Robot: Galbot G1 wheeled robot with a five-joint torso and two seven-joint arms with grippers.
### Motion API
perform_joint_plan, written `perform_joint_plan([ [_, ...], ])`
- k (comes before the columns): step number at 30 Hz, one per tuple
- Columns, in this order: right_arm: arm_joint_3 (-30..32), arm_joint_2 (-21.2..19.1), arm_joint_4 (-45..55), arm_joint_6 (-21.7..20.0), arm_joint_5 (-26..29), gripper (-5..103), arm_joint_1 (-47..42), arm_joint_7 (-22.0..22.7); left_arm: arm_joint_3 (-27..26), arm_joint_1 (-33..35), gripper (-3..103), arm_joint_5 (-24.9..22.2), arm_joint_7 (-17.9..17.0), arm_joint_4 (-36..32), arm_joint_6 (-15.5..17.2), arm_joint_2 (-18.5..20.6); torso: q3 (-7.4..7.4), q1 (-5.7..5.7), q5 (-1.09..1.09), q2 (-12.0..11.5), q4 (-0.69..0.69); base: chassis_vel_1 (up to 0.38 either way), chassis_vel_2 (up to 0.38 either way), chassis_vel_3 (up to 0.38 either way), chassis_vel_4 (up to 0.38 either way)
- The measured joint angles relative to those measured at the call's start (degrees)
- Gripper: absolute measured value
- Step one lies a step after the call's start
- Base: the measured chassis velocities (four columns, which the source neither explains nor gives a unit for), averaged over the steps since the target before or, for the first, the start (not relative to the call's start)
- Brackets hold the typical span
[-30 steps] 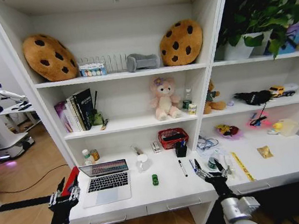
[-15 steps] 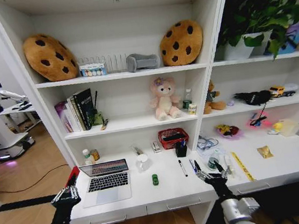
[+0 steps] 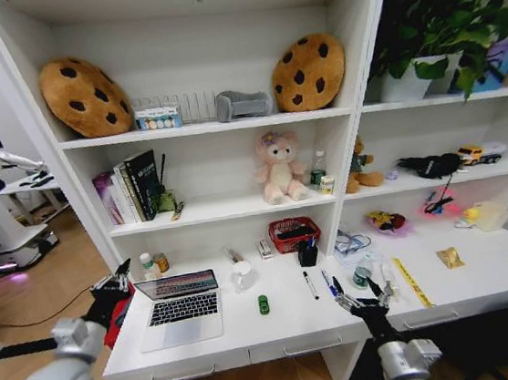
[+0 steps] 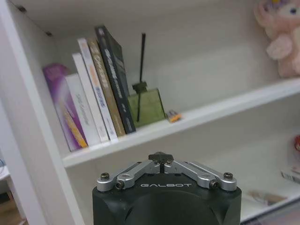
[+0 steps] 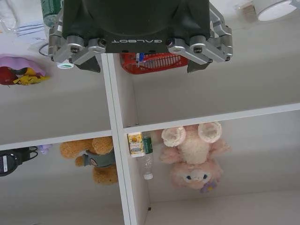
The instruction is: Organize the objects on the table.
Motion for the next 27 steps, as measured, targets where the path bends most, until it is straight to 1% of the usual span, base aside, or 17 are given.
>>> perform_joint_plan([
  [2,0.3,0.0,-0.6,0.2,0.1,100,0.2,0.1,4.5,-2.9,0,-1.1,0.0,2.4,0.6,2.0,0.0,0.0,0.0,0.0,0.0,0.0,0.0,0.0,0.0],
  [3,0.3,0.0,-0.6,0.2,0.1,100,0.2,0.1,4.5,-2.9,0,-1.1,0.0,2.4,0.6,2.0,0.0,0.0,0.0,0.0,0.0,0.0,0.0,0.0,0.0],
  [4,0.4,0.0,-1.0,0.3,0.2,100,0.3,0.2,6.5,-4.1,0,-1.8,0.1,3.4,1.1,2.8,0.0,0.0,0.0,0.0,0.02,0.0,0.0,0.0,0.0],
  [5,0.4,0.0,-1.0,0.3,0.2,100,0.3,0.2,6.5,-4.1,0,-1.8,0.1,3.4,1.1,2.8,0.0,0.0,0.0,0.0,0.02,0.0,0.0,0.0,0.0],
  [6,0.4,0.2,-1.4,0.3,0.3,100,0.5,0.2,8.2,-5.2,0,-2.3,0.2,4.1,2.1,3.5,0.0,0.0,0.0,0.0,0.04,0.0,0.0,0.0,0.0],
  [7,0.4,0.8,-2.1,0.4,0.3,100,0.7,0.3,13.1,-10.6,0,-2.8,0.9,6.0,3.1,5.1,0.0,-0.01,0.01,0.0,0.03,0.0,0.0,0.0,0.0],
  [8,0.4,0.9,-2.2,0.4,0.2,100,0.7,0.3,14.5,-12.4,0,-3.0,1.0,6.4,3.2,5.4,0.0,-0.01,0.01,0.0,0.02,0.0,0.0,0.0,0.0],
  [9,0.4,0.9,-2.2,0.4,0.2,100,0.7,0.3,14.5,-12.4,0,-3.0,1.0,6.4,3.2,5.4,0.0,-0.01,0.01,0.0,0.02,0.0,0.0,0.0,0.0],
  [10,0.4,1.0,-2.2,0.4,0.2,100,0.7,0.3,15.5,-13.8,0,-3.1,1.0,6.8,3.4,5.6,0.0,-0.01,0.01,0.0,0.01,0.0,0.0,0.0,0.0],
  [11,0.4,1.2,-2.4,0.4,0.1,100,0.7,0.3,19.1,-17.9,0,-3.7,1.0,7.9,3.9,5.9,0.0,-0.01,0.02,0.0,-0.01,0.0,0.0,0.0,0.0],
  [12,0.4,1.3,-2.4,0.5,0.1,100,0.7,0.3,20.9,-19.5,0,-4.0,0.9,8.3,4.1,6.0,0.0,0.0,0.02,0.0,-0.01,0.0,0.0,0.0,0.0],
  [13,0.4,1.3,-2.4,0.5,0.1,100,0.7,0.3,20.9,-19.5,0,-4.0,0.9,8.3,4.1,6.0,0.0,0.0,0.02,0.0,-0.01,0.0,0.0,0.0,0.0],
  [14,0.5,1.3,-2.4,0.5,0.1,100,0.6,0.3,22.7,-21.0,0,-4.2,0.9,8.8,4.4,6.0,0.0,0.0,0.01,0.0,0.0,0.0,0.0,0.0,0.0],
  [16,0.8,1.4,-2.7,0.6,0.0,100,0.6,0.4,28.2,-25.2,0,-5.0,0.2,10.6,5.2,5.4,0.0,-0.01,0.03,0.0,0.0,0.0,0.0,0.0,0.0],
  [17,0.8,1.4,-2.7,0.6,0.0,100,0.6,0.4,28.2,-25.2,0,-5.0,0.2,10.6,5.2,5.4,0.0,-0.01,0.03,0.0,0.0,0.0,0.0,0.0,0.0],
  [21,1.0,1.9,-3.2,0.8,0.1,100,0.8,0.5,33.1,-27.4,0,-5.4,-1.6,12.6,6.4,2.8,0.0,0.0,0.01,0.0,0.02,0.0,0.0,0.0,0.0],
  [27,1.0,2.0,-3.4,1.0,0.0,100,0.6,0.6,34.4,-27.9,0,-5.0,-1.7,13.2,6.6,1.6,0.0,-0.01,0.01,0.0,0.02,0.0,0.0,0.0,0.0],
])
